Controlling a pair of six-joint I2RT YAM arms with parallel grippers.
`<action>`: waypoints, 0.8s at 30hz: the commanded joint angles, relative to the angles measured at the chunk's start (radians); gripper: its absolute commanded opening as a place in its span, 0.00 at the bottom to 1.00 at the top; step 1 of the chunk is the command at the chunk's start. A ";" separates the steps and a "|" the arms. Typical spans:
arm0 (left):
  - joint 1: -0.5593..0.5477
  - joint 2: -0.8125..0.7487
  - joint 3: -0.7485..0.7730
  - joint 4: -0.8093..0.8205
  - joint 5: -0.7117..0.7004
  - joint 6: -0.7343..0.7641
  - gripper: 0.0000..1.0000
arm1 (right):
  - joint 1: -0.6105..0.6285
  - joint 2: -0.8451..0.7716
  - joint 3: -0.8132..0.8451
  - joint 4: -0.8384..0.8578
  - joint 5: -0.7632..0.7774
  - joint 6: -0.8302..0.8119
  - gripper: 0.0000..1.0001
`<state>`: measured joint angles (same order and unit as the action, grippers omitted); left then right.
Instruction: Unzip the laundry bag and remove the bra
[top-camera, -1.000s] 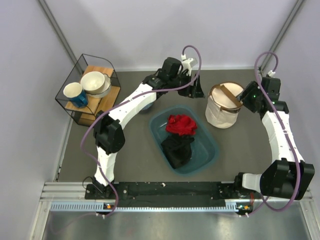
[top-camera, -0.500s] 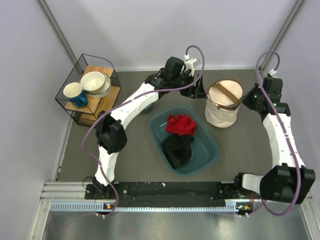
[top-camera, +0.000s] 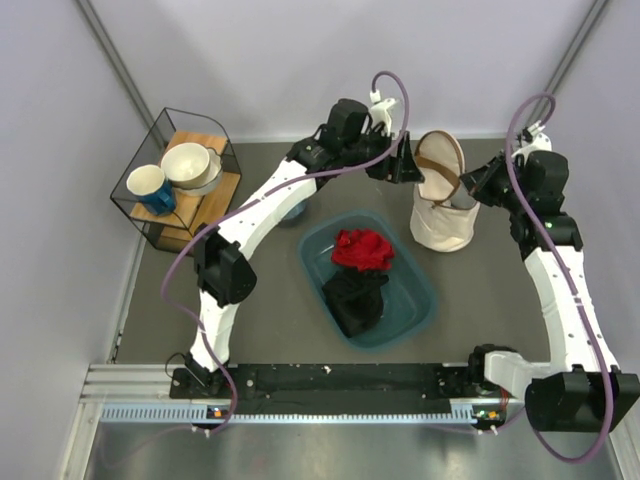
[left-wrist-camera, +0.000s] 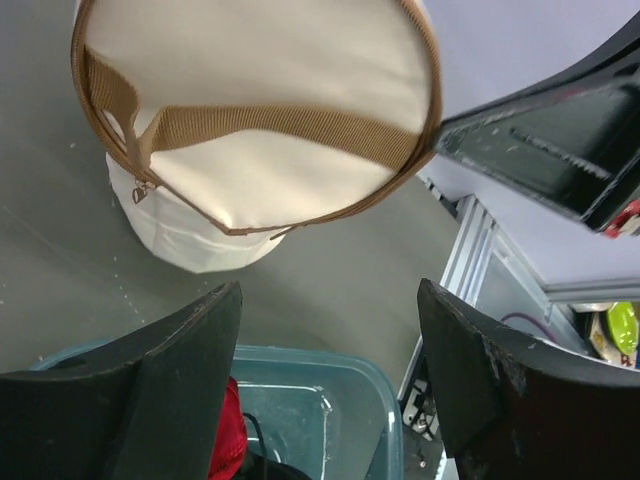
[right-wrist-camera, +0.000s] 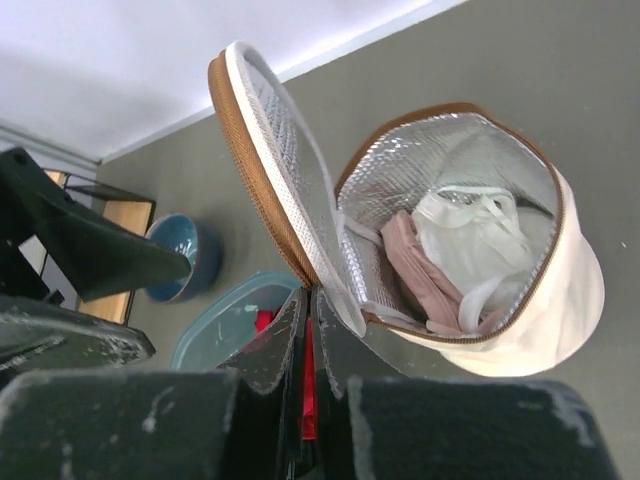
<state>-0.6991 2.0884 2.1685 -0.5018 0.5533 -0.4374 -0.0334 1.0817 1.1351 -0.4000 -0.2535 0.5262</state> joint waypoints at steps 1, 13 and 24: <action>0.036 -0.017 0.070 0.093 0.008 -0.107 0.77 | 0.021 -0.037 0.003 0.093 -0.068 -0.046 0.00; 0.027 0.024 0.172 0.121 0.034 -0.248 0.99 | 0.092 -0.051 -0.075 0.176 -0.141 -0.058 0.00; -0.008 0.044 0.192 -0.023 -0.108 -0.152 0.99 | 0.165 -0.020 -0.087 0.197 -0.135 -0.066 0.00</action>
<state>-0.7090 2.1109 2.3089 -0.4793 0.5285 -0.6395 0.1040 1.0550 1.0523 -0.2722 -0.3691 0.4740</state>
